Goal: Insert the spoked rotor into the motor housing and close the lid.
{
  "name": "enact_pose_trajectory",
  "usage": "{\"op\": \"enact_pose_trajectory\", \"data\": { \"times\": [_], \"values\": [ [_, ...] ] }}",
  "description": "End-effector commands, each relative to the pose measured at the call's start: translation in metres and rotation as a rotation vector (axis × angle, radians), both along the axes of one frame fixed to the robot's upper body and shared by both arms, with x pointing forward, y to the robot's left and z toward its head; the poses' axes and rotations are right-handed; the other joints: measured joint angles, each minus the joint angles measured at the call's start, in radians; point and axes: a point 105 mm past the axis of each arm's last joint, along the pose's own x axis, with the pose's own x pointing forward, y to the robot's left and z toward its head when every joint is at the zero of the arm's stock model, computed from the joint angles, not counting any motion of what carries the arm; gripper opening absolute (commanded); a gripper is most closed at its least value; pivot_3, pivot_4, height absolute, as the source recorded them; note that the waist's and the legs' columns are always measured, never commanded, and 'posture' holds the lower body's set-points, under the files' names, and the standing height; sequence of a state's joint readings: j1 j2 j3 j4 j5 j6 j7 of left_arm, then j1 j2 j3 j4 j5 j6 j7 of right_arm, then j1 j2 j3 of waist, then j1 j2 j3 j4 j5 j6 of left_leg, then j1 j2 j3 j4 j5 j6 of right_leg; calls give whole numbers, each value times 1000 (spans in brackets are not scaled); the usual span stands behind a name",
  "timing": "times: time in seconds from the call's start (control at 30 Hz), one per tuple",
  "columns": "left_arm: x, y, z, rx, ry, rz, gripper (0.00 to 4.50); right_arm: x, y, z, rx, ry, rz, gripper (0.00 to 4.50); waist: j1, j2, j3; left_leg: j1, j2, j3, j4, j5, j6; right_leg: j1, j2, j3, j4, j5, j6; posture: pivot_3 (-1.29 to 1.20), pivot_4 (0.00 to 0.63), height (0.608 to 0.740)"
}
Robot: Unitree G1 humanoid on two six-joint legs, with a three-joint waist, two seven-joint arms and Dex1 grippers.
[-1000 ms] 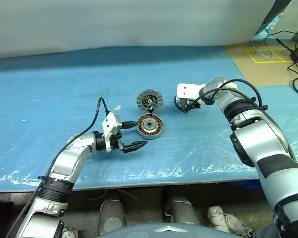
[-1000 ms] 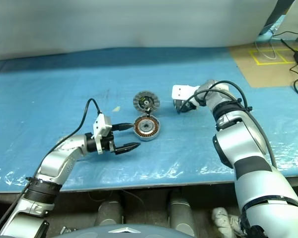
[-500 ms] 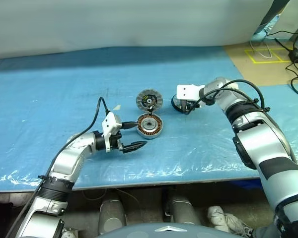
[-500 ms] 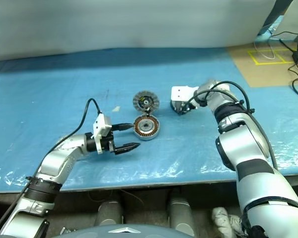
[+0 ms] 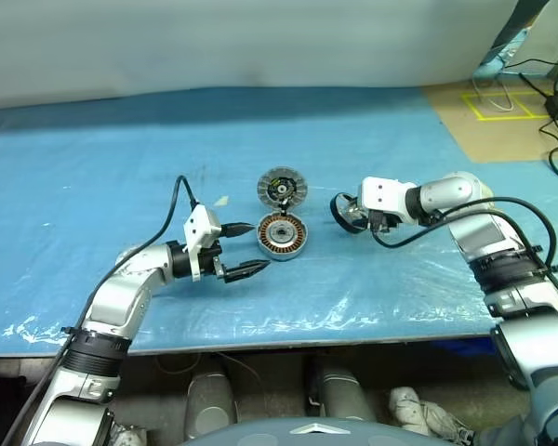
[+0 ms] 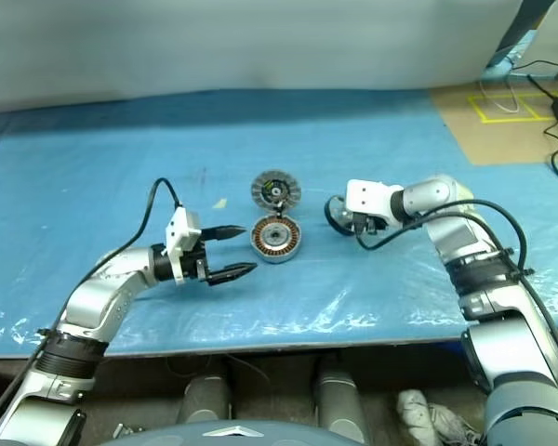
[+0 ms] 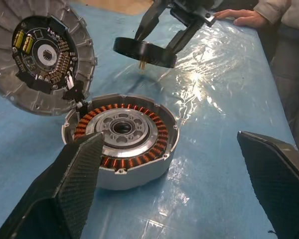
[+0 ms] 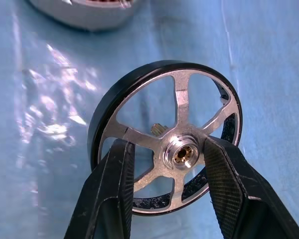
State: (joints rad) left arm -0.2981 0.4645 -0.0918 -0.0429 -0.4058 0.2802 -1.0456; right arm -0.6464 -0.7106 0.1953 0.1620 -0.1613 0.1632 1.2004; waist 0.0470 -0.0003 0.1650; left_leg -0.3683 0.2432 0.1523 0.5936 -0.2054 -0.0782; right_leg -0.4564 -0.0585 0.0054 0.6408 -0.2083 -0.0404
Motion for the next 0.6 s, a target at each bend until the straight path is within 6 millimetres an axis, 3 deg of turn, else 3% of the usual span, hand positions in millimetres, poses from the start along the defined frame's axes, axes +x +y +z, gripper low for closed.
{"op": "enact_pose_trajectory", "data": {
  "times": [0.03, 0.2, 0.33, 0.6],
  "values": [
    [2, 1, 17, -12, -54, -9, 4500, -19, 16, 47, 172, -60, 36, 1715, -3, 0, 0, 0, 0, 0, 0, 0, -1, 0, 0, 0, 0, 0, 0, 0, 150, 740],
    [6, 6, 14, -3, -45, 5, 4500, -41, 42, 57, 294, 5, 95, 1715, -1, 0, 0, 1, 0, 0, -1, 2, -3, 0, 0, 1, 0, 0, 0, 0, 150, 740],
    [9, 11, 2, 18, -34, 34, 4500, -32, 64, 44, 314, 33, 96, 1715, -3, 0, 0, 2, -1, 0, -1, 2, -4, 1, 0, 1, -1, 0, 0, 0, 150, 740],
    [3, 14, -11, 29, -40, 64, 4500, -14, 81, 27, 337, 70, 76, 1715, -2, 0, 0, 0, -2, -1, -3, 2, -4, 1, -1, 0, -3, 0, 0, 0, 150, 740]
  ]
}}
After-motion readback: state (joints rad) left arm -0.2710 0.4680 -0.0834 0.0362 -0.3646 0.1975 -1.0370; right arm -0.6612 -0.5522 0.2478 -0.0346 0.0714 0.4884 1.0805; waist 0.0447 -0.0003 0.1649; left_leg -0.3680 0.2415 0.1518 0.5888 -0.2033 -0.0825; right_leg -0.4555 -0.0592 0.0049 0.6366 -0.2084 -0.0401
